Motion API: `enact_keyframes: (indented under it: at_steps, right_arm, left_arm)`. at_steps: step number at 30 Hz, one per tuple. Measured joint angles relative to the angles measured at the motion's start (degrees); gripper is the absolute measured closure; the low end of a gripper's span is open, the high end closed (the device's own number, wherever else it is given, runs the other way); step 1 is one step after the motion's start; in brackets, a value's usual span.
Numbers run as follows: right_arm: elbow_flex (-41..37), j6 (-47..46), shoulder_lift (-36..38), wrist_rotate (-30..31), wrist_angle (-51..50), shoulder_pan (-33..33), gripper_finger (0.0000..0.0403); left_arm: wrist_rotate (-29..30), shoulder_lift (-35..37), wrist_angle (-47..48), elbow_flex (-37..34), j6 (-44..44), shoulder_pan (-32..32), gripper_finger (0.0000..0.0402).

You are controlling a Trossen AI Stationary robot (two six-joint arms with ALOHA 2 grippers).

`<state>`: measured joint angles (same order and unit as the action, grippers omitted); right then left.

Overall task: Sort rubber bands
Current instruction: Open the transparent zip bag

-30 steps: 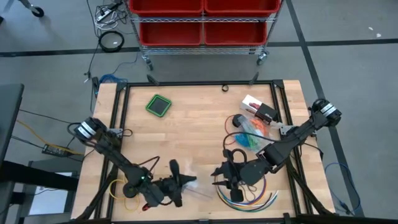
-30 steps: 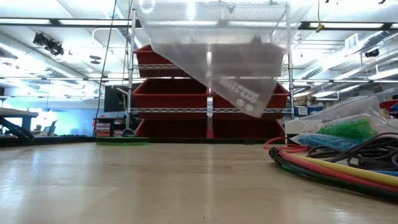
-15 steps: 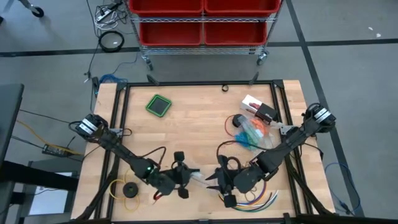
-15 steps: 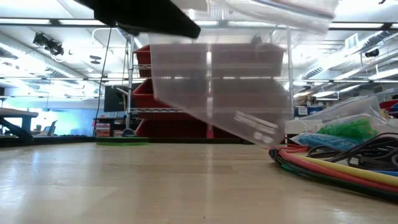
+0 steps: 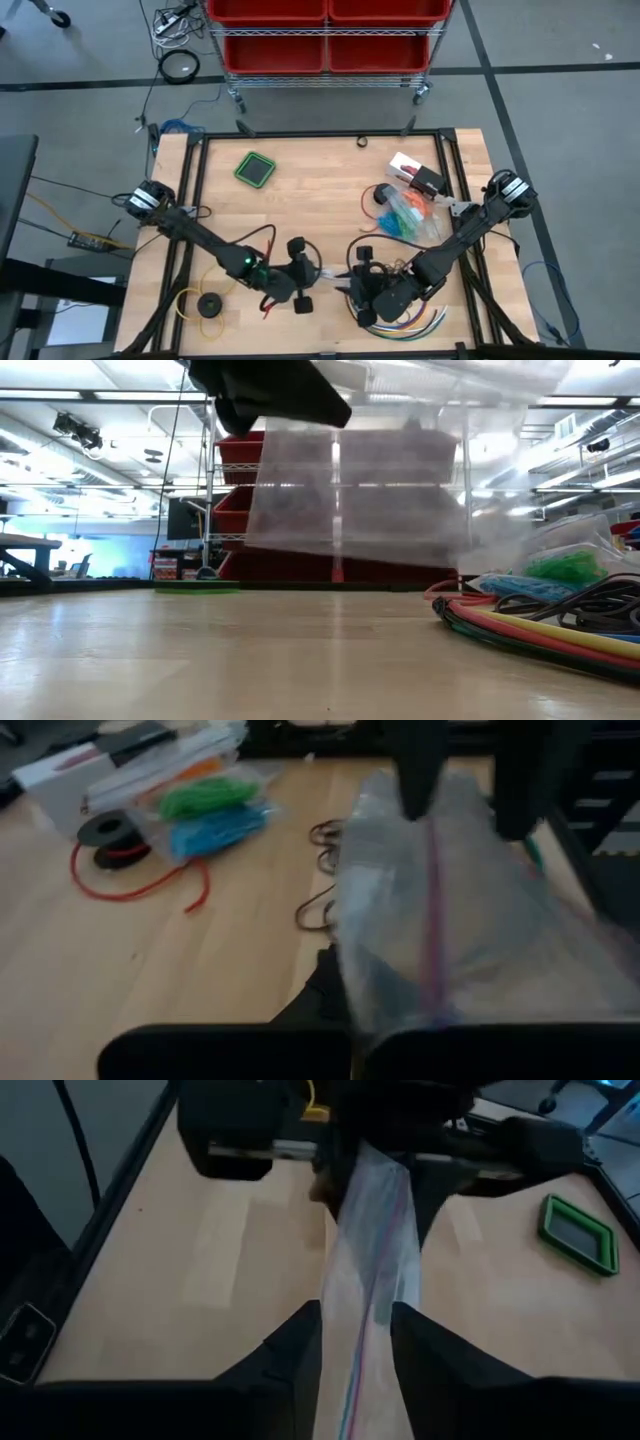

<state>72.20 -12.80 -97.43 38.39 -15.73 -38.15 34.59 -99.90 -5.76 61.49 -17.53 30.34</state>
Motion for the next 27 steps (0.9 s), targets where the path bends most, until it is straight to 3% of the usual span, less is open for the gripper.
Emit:
enact_keyframes:
  at_steps: [5,13,27]
  right_arm:
    - [0.00,-1.06,0.00,0.00,-0.96,-0.13,0.0299]
    - [0.00,-4.86,0.00,1.68,-7.35,-0.38,0.0312]
    - [0.00,-5.06,0.00,4.28,-8.63,-0.40,0.0384]
  left_arm:
    - [-0.09,0.00,4.78,1.63,-2.17,-1.16,0.0401]
    - [-3.85,0.00,1.22,1.65,-0.65,-1.17,0.0401]
    - [-3.90,0.00,0.69,1.65,4.10,0.86,0.0400]
